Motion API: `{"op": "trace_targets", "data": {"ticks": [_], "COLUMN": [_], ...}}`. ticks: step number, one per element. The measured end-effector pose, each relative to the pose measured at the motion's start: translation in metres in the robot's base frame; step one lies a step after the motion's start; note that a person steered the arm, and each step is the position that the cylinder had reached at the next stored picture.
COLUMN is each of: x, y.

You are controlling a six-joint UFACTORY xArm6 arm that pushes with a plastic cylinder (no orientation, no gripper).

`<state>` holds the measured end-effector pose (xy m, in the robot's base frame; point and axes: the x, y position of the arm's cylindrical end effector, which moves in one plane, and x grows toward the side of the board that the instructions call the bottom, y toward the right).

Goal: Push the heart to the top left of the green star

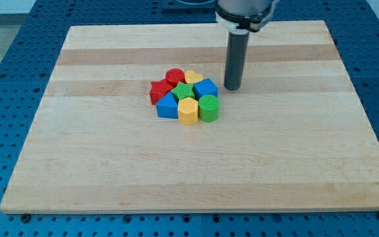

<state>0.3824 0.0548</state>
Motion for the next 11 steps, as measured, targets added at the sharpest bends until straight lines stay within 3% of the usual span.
{"op": "trace_targets", "data": {"ticks": [2,4,8,11], "x": [-0.023,-0.023,-0.007,-0.004], "y": [-0.023,-0.051,-0.035,-0.062]}}
